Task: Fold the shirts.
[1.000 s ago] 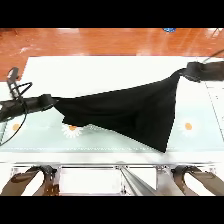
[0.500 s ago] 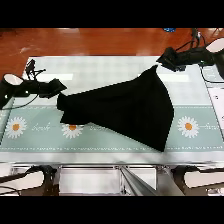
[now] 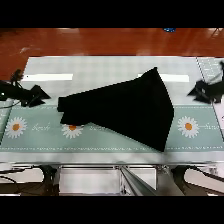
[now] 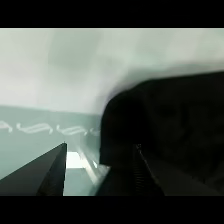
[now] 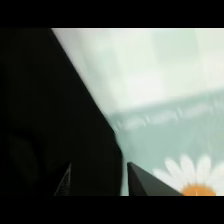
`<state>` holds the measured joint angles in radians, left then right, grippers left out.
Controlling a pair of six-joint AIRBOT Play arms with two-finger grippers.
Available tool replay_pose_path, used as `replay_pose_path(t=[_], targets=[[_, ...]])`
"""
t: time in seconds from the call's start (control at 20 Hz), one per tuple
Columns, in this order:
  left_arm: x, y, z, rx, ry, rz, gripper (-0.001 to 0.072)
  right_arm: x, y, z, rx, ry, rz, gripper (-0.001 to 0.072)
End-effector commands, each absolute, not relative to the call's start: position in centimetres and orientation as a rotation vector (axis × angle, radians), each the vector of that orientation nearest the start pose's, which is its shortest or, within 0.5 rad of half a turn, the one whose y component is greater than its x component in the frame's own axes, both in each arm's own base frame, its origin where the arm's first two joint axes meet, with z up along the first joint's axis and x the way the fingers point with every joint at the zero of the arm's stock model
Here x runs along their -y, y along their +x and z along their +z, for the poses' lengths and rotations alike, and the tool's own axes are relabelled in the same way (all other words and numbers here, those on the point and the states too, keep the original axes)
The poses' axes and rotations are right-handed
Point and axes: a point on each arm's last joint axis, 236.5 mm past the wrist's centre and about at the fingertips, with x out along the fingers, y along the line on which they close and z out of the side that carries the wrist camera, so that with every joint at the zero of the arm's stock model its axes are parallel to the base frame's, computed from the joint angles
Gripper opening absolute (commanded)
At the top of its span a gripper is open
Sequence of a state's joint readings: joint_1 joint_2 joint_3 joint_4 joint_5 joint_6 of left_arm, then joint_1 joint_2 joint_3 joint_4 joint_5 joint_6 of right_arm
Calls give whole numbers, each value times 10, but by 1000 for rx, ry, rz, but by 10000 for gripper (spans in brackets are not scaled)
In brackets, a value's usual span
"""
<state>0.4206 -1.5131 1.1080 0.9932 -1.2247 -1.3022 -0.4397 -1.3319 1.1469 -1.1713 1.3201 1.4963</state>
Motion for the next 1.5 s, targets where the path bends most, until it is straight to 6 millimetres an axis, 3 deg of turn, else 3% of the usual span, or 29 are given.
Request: replay_pose_path(t=[0.0,0.2,0.45,0.55,0.65,0.85,1.05,1.25,1.4,1.45], targets=[[-14,342,-90,-1521,-717,-188,505,42,286,-41,-1396,690,-66,407],[14,351,-103,-1547,-723,-225,495,17,254,-49,-1431,723,-29,407],[32,349,-99,-1598,-697,-280,490,2,224,-67,-1520,752,-17,407],[39,345,-102,-1623,-682,-299,111,-2,219,-72,-1534,765,-16,407],[46,343,-102,-1627,-647,-336,20,-8,209,-77,-1568,779,-9,407],[48,342,-102,-1632,-643,-342,20,-30,189,-88,-1626,856,20,407],[48,342,-102,-1633,-644,-342,20,-57,170,-100,-1708,781,76,407],[48,343,-102,-1629,-643,-339,20,-70,180,-113,-1701,710,84,408],[47,344,-103,-1623,-642,-336,20,-97,197,-122,-1677,738,137,396],[47,344,-103,-1623,-643,-336,20,-106,209,-120,-1645,742,166,286]])
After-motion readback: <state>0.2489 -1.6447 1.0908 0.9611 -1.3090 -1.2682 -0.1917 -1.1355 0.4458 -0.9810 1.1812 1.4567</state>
